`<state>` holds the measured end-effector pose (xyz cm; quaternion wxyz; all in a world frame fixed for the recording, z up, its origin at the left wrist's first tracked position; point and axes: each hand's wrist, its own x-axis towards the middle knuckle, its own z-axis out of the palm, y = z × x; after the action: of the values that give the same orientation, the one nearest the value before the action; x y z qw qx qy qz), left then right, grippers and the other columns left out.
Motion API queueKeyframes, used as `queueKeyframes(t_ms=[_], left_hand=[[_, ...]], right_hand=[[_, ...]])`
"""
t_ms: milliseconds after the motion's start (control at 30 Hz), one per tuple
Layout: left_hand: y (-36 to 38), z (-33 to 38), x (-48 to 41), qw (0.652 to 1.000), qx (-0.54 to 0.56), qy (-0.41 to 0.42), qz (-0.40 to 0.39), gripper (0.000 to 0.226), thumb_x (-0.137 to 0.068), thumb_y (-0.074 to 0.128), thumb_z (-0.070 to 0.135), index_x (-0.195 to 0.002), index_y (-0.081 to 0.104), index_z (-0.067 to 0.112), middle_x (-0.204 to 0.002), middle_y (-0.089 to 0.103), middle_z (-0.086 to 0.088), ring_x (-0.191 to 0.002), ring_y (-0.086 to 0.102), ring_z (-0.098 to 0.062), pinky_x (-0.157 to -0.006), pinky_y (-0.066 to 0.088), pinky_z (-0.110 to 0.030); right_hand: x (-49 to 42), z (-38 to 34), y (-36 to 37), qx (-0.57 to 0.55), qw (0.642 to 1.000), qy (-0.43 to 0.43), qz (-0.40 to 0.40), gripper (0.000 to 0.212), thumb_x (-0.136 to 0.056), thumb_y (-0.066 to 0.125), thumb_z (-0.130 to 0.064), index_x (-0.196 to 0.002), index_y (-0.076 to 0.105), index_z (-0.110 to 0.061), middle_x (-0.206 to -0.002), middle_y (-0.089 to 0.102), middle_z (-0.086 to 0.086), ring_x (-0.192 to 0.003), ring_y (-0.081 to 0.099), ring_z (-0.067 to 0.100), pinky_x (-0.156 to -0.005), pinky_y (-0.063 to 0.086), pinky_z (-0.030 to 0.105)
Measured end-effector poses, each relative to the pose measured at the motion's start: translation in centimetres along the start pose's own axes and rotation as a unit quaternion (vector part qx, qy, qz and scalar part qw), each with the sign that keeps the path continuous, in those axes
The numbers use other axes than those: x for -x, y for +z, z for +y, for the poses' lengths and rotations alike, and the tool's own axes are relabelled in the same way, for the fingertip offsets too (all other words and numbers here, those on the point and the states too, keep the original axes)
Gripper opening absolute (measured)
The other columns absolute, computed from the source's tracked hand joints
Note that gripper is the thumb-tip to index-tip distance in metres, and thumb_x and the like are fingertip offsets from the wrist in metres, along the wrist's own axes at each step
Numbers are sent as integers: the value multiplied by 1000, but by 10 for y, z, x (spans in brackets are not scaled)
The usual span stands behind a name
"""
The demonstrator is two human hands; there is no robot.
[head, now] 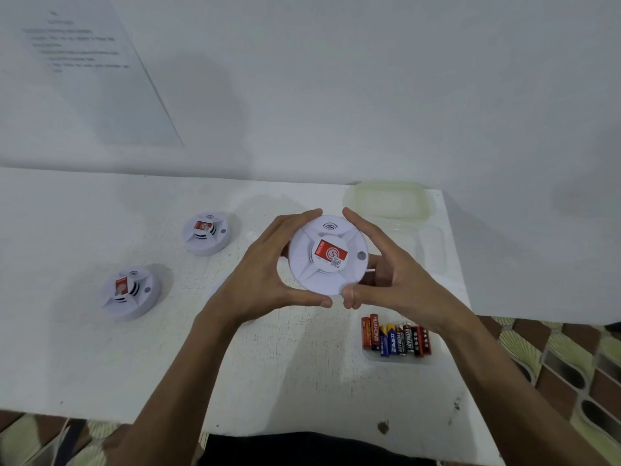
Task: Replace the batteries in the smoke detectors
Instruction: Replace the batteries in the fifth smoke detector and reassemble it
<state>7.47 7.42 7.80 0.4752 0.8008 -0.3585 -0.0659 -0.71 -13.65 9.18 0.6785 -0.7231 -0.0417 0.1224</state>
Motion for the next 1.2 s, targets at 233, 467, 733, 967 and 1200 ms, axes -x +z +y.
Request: queueKeyframes(t_ms=[233,467,733,967,1200], left_hand=[[1,4,0,999,38,-31,-22,94,-58,82,51,-135,29,51,-134,43,28,-121,46,-1,-89,41,-8],[1,4,1,997,58,-43,-32,95,-59,85,38,-136,30,48,-132,43,34,-120,46,3,-87,41,-6],[3,2,1,996,59,-45,-41,98,-61,86,38,-140,27,45,-135,41,32,-122,46,2,-89,41,-9],[3,2,2,997,54,-51,-38,97,-61,84,43,-139,27,47,-135,41,33,-121,46,2,-88,43,-9],[2,1,4,997,51,-49,-34,96,-61,83,45,-139,28,46,-135,42,29,-120,48,-2,-88,46,-13]], right_hand=[[0,-3,-2,8,1000,9,-1,97,-79,73,12,-144,32,-47,-118,67,7,-87,70,28,-77,59,36],[0,-5,-2,26,1000,7,-5,91,-82,74,4,-143,31,-47,-121,64,9,-88,70,28,-78,58,35],[1,-4,-2,32,999,8,-7,89,-83,73,2,-143,29,-47,-122,63,5,-88,70,34,-80,59,36],[1,-3,-2,38,999,12,-7,89,-84,72,2,-143,29,-49,-118,65,4,-85,70,32,-79,59,36],[0,-2,-1,49,999,8,-10,89,-85,73,-1,-143,28,-51,-117,65,5,-82,69,30,-81,59,40]])
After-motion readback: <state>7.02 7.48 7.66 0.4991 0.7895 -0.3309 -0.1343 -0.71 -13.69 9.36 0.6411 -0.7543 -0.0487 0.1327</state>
